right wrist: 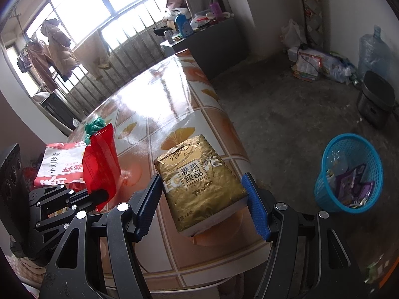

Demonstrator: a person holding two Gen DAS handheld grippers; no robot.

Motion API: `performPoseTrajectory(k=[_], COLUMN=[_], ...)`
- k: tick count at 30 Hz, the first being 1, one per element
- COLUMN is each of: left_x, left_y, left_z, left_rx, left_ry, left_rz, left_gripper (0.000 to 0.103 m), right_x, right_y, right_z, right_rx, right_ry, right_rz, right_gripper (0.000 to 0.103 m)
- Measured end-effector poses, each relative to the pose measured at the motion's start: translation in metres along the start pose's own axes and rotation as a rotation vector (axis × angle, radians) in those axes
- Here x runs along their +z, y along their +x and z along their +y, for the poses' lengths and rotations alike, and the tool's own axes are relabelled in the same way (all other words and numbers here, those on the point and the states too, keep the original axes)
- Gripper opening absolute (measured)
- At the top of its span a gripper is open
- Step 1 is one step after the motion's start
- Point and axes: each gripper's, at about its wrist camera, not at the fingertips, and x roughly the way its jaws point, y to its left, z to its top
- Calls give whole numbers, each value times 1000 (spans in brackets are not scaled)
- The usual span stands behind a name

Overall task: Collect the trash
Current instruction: 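Grasp and lift the gold LOC package with the right gripper while the left gripper holds the red wrapper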

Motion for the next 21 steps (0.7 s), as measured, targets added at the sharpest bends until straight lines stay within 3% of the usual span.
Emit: performPoseTrajectory(k=[21], left_x=[13], left_y=[-11], left_z=[-12], left_rx=[16], left_ry=[22], left_rz=[-37], left_gripper=[5], right_x=[0], right_y=[-15], right_z=[-8], right_rx=[20], right_ry=[24], right_rz=[-45], right_gripper=[61])
